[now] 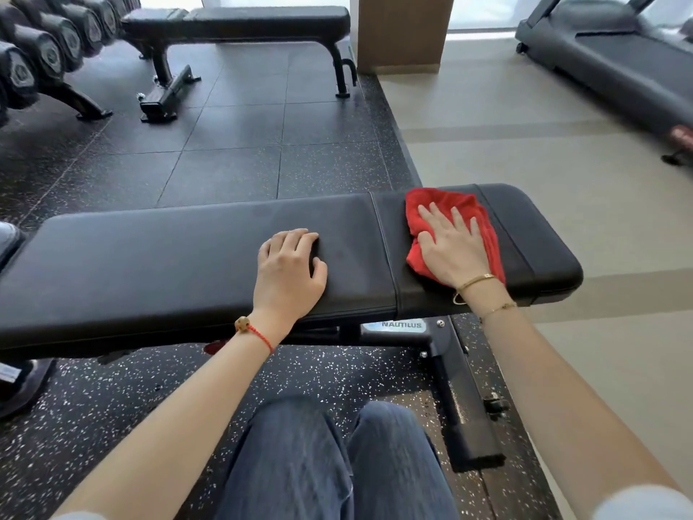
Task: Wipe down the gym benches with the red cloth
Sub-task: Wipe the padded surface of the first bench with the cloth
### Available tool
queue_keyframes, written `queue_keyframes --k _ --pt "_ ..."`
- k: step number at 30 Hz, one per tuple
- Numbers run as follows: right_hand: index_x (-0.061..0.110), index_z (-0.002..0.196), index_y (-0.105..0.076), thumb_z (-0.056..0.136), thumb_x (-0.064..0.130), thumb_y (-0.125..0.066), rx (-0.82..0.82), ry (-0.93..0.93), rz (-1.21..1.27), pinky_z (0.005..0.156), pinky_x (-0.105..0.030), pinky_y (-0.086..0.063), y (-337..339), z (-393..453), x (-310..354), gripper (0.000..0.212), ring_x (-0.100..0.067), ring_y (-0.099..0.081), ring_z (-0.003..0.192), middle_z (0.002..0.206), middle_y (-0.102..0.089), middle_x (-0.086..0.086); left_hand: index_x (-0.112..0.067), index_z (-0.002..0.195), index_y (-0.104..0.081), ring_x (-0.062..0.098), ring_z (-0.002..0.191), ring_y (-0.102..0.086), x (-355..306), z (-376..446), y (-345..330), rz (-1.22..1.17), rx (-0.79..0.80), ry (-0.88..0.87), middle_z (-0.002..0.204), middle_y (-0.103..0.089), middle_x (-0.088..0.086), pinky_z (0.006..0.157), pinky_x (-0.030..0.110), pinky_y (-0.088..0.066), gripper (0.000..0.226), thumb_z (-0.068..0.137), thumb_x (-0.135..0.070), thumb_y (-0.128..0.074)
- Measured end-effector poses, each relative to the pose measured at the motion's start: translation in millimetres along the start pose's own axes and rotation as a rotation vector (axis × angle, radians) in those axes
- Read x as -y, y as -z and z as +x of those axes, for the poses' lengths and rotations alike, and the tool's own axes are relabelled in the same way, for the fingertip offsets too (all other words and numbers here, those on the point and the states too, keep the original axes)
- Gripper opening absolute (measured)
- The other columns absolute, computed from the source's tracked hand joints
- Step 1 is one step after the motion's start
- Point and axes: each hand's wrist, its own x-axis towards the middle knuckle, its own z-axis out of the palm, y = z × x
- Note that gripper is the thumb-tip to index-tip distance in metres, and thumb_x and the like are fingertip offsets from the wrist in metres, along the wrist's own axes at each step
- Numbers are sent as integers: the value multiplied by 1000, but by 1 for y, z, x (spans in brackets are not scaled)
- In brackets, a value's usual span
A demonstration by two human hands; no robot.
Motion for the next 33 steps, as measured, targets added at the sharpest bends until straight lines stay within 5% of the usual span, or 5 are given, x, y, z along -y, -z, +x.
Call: queue_keyframes --k 6,13,21,26,33 --pt "40 151 -25 89 42 -25 -17 127 47 122 -42 -2 -5 -44 2 61 -17 -13 150 159 -21 15 -12 130 -59 25 128 -49 5 0 1 -21 5 -33 135 -59 4 114 42 -33 41 91 -24 -52" --pt "35 153 -21 100 35 -27 -45 -188 18 122 -46 2 0 -2 5 54 -23 -8 150 162 -15 11 -11 138 -53 26 134 -43 6 -2 2 -1 60 -42 141 -53 6 118 44 -27 46 95 -26 -46" --pt "37 152 -22 97 37 -37 -15 34 24 122 -44 1 -9 -17 39 58 -20 -9 150 161 -17 12 -11 142 -49 28 138 -38 6 -1 4 9 111 -32 146 -48 8 120 46 -23 48 97 -26 -44" --pt "38 152 -23 94 36 -40 -12 103 -12 122 -43 -5 -3 -40 16 60 -18 -13 150 160 -20 13 -16 140 -51 28 142 -31 -24 2 2 -24 122 -23 150 -43 7 119 50 -20 46 97 -32 -44" --pt "36 151 -26 90 43 -28 -82 -79 -45 122 -43 -4 11 -25 -48 62 -19 -15 149 160 -22 10 -20 145 -42 26 144 -27 -79 13 -23 -22 149 -42 152 -38 5 120 52 -17 49 99 -37 -39"
